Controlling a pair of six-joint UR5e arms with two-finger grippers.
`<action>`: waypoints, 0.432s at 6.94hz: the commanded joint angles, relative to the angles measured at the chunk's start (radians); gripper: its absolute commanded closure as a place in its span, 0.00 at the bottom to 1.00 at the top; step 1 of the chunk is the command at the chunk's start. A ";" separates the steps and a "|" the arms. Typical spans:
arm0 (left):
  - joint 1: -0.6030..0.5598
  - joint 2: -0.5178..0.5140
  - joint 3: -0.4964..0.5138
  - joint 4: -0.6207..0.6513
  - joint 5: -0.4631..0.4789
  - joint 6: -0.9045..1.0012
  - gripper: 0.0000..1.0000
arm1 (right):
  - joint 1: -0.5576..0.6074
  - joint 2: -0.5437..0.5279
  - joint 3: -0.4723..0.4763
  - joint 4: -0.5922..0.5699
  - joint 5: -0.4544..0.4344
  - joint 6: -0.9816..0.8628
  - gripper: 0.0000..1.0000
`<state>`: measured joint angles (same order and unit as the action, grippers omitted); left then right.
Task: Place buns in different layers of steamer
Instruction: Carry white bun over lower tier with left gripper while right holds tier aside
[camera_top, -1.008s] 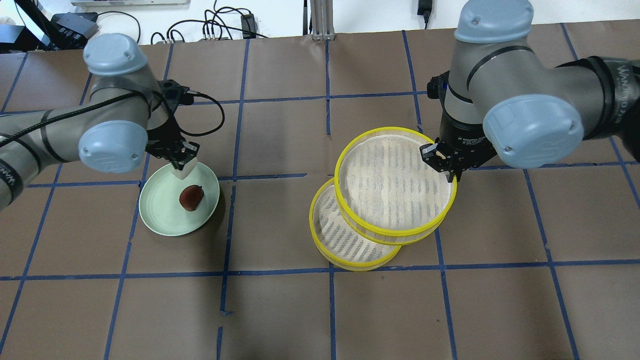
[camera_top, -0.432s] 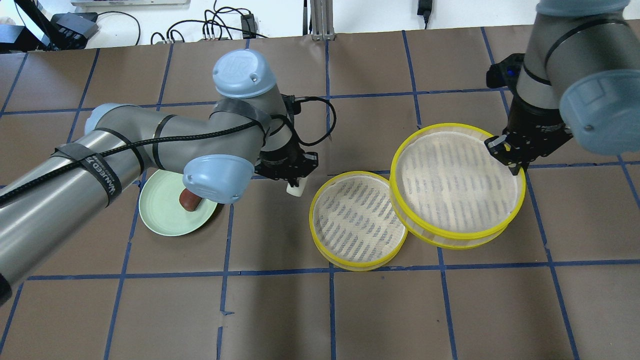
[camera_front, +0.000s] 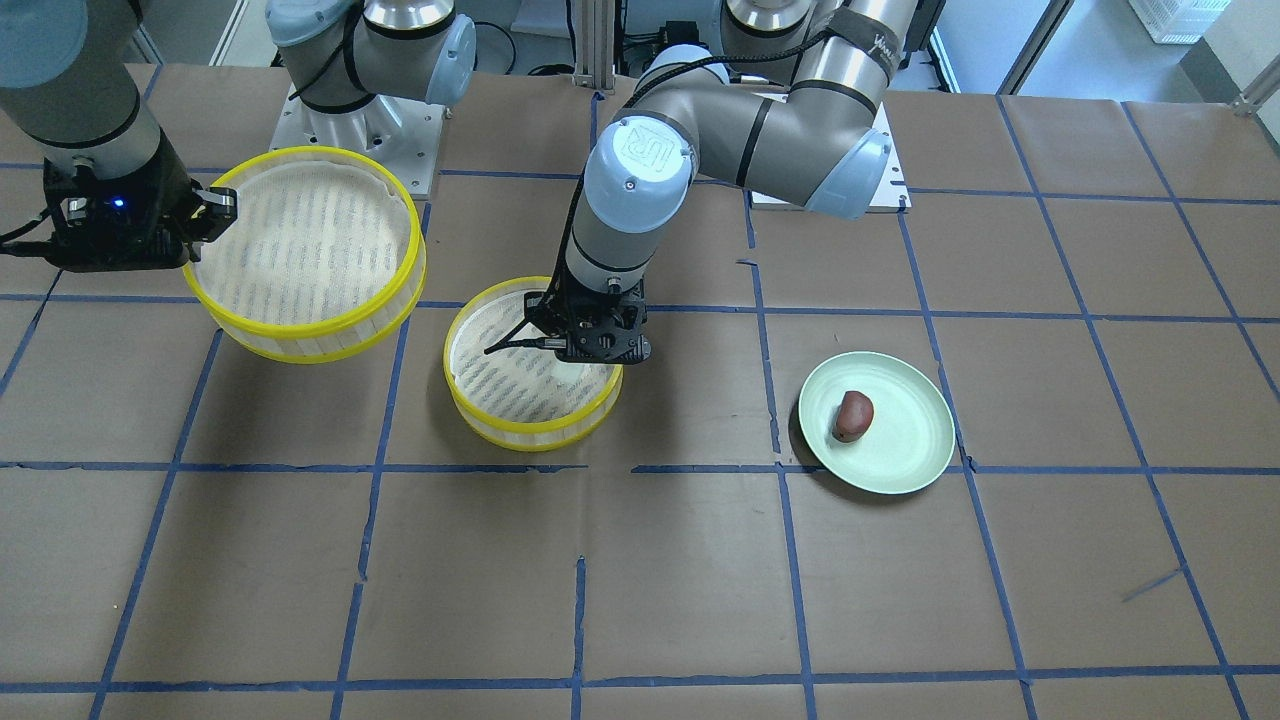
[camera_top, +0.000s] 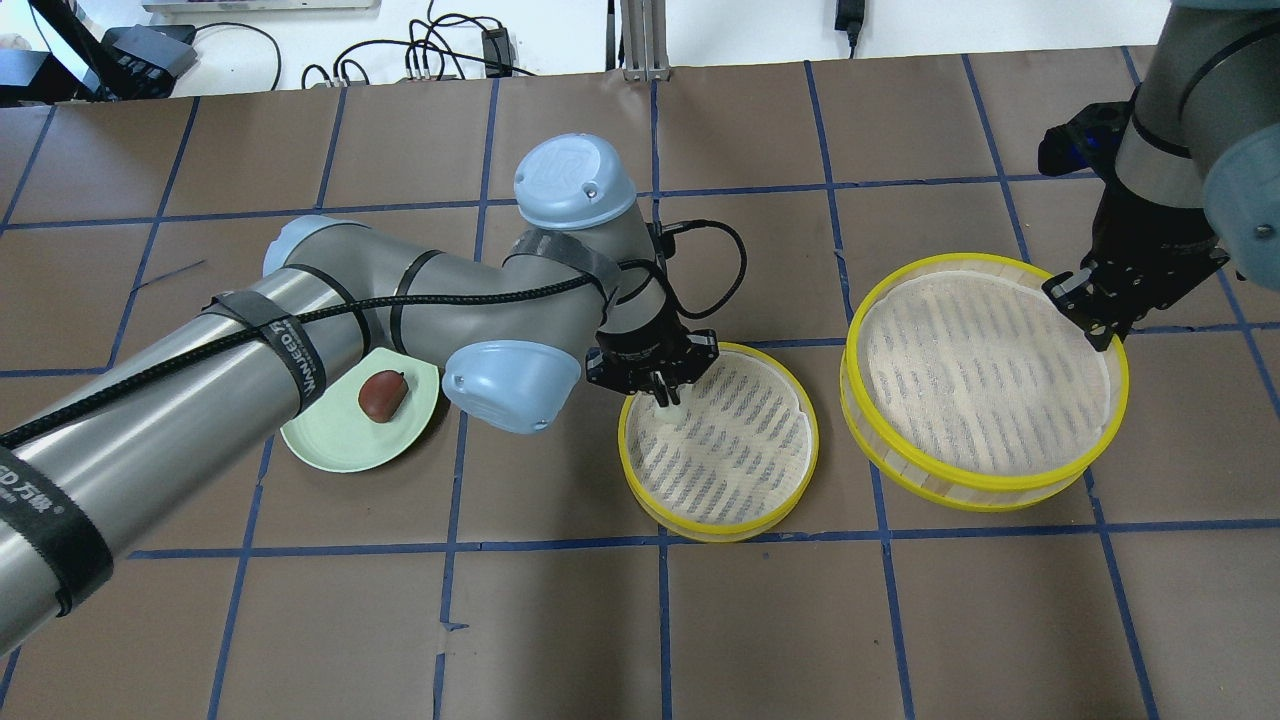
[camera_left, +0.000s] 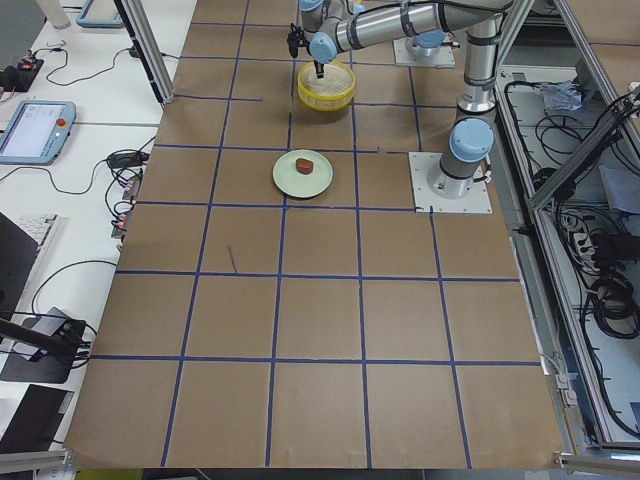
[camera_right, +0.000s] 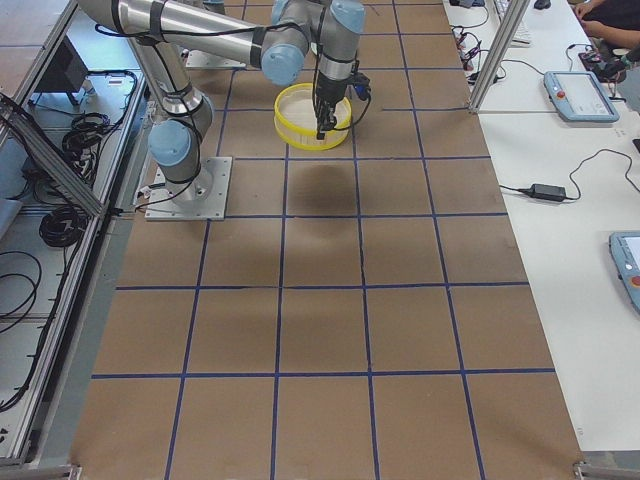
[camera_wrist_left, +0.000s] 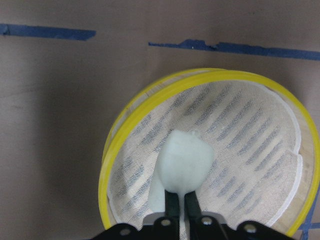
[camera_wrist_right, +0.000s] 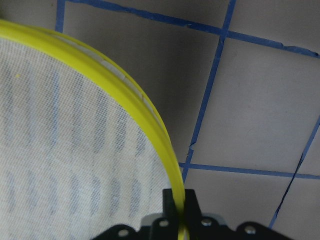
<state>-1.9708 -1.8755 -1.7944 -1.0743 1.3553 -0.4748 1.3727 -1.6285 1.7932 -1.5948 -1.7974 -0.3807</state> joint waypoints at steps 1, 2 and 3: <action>-0.006 -0.007 0.010 -0.001 0.004 -0.001 0.00 | 0.005 -0.010 0.008 0.006 0.009 0.018 0.90; -0.003 0.007 0.044 -0.013 0.022 0.010 0.00 | 0.023 -0.030 0.027 0.009 0.013 0.052 0.91; 0.010 0.016 0.073 -0.066 0.103 0.033 0.00 | 0.082 -0.028 0.041 -0.003 0.044 0.125 0.92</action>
<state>-1.9716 -1.8706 -1.7543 -1.0966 1.3913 -0.4628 1.4036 -1.6509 1.8171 -1.5904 -1.7791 -0.3235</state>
